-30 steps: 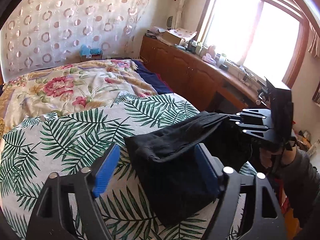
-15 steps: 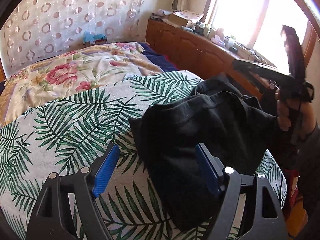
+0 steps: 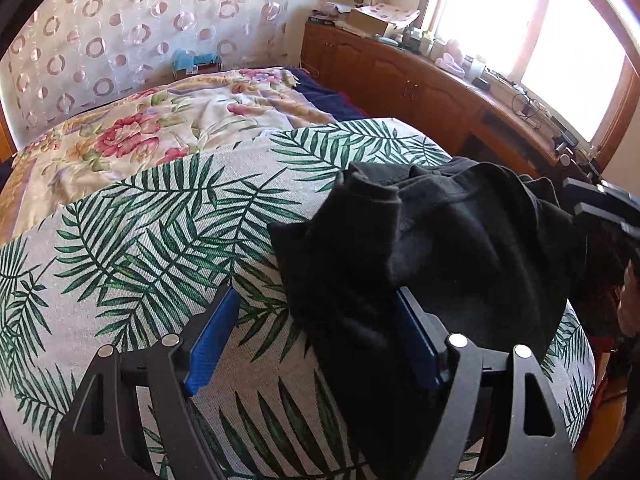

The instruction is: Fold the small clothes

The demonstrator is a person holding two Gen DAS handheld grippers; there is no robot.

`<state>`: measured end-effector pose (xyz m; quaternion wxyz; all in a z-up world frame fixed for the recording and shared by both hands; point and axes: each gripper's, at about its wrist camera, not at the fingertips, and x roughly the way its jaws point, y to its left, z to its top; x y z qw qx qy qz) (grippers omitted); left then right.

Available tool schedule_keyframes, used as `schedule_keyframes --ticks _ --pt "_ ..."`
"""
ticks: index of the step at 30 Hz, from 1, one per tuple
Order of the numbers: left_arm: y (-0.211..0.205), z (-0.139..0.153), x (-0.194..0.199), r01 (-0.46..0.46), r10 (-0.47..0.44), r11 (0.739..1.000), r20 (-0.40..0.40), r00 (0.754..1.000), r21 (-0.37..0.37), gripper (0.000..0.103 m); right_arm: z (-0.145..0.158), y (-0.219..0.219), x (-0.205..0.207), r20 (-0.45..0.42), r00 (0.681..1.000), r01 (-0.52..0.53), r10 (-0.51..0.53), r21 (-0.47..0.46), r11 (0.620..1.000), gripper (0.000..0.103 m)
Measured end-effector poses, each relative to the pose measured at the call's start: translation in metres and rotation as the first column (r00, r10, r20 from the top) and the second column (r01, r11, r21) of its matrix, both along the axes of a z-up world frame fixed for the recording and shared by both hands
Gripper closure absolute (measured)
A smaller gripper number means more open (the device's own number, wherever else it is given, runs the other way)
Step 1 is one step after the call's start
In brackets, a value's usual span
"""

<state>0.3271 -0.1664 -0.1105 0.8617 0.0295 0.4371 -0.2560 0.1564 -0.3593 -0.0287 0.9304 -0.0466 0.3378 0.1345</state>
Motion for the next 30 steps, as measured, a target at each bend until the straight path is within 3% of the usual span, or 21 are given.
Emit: schedule_keyframes --ticks 9,11,12,13,16,18,21,24,26,30 --pt "0.000 -0.003 0.000 -0.002 0.002 1.000 0.021 1.000 0.013 0.024 -0.012 0.005 0.004 -0.028 0.999 -0.021 0.015 -0.195 0.980 0.051" --pt "0.001 -0.004 0.000 -0.002 0.002 1.000 0.023 1.000 0.013 0.024 -0.013 -0.003 0.010 -0.049 0.999 -0.027 0.018 -0.203 0.979 0.067" --pt "0.001 -0.004 0.000 -0.003 0.002 1.000 0.024 1.000 0.014 0.024 -0.012 -0.004 0.012 -0.056 0.998 -0.037 0.027 -0.191 0.981 0.082" --pt "0.000 -0.004 0.001 -0.003 0.003 1.000 0.024 1.000 0.014 0.024 -0.010 -0.005 0.015 -0.054 0.998 -0.047 0.038 -0.175 0.983 0.090" --pt "0.001 -0.004 0.001 0.002 -0.002 1.000 0.025 1.000 0.010 0.024 0.006 -0.024 0.021 -0.009 1.000 -0.024 0.024 -0.091 0.996 0.094" --pt "0.002 -0.003 0.001 0.004 -0.004 1.000 0.025 1.000 0.006 0.024 0.015 -0.044 0.026 0.038 0.997 0.073 -0.072 -0.027 0.997 0.094" --pt "0.002 -0.003 0.001 0.005 -0.005 1.000 0.020 1.000 0.005 0.024 0.020 -0.084 0.035 0.053 0.965 0.253 -0.256 0.047 0.966 0.094" --pt "0.003 -0.002 0.003 0.002 -0.002 1.000 0.006 1.000 -0.002 0.024 0.021 -0.104 0.036 0.040 0.957 0.284 -0.287 0.071 0.956 0.093" --pt "0.005 -0.001 0.006 -0.001 0.000 1.000 -0.010 1.000 -0.026 0.027 0.021 -0.107 0.032 0.036 0.957 0.285 -0.288 0.068 0.956 0.084" --pt "0.005 -0.001 0.011 0.010 -0.014 0.996 -0.047 0.999 -0.088 0.048 0.022 -0.099 0.015 0.048 0.961 0.267 -0.271 0.067 0.961 0.056"
